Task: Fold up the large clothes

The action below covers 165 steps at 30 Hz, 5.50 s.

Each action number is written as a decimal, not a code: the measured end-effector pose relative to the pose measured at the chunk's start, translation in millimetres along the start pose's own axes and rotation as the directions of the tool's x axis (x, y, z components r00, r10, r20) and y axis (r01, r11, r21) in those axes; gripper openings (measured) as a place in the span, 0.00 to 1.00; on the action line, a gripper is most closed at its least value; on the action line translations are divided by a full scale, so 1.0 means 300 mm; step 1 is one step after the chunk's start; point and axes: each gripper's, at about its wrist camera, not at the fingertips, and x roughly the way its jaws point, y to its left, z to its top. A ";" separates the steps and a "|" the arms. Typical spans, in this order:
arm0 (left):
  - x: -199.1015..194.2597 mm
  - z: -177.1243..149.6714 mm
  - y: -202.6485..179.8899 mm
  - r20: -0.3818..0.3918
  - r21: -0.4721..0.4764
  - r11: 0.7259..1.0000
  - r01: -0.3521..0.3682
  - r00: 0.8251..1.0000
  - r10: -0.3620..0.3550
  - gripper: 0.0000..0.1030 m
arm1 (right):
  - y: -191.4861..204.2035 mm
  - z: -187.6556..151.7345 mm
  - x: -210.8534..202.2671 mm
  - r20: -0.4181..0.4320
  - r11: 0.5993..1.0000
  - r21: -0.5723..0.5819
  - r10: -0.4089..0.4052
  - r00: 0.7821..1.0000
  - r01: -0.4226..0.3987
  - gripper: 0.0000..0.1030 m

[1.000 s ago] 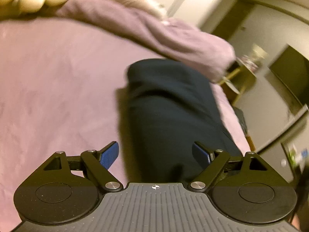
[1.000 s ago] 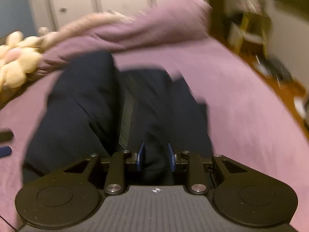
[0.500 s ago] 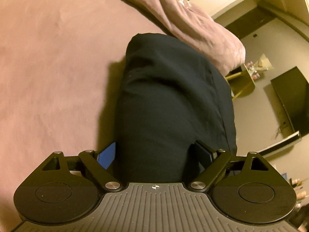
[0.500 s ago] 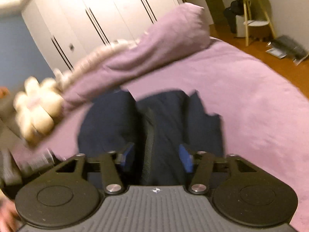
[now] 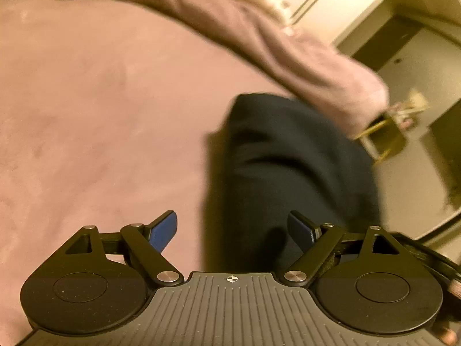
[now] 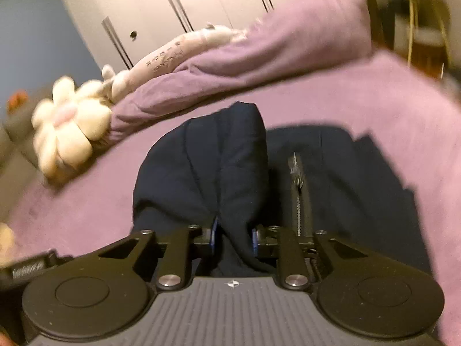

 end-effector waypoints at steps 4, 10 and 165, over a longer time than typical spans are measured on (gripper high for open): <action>0.018 -0.013 -0.008 -0.054 -0.055 0.997 0.056 0.997 -0.059 0.84 | 0.015 0.016 -0.088 0.094 0.998 -0.027 -0.060 0.994 0.063 0.17; 0.036 -0.057 -0.160 -0.071 0.096 0.991 0.092 0.994 -0.085 0.85 | -0.141 -0.068 -0.114 0.079 0.982 0.094 -0.170 0.982 0.162 0.17; -0.451 -0.083 0.176 0.067 0.207 0.969 -0.138 0.990 0.126 0.81 | 0.132 -0.212 -0.127 -0.003 0.979 0.170 0.111 0.994 -0.109 0.54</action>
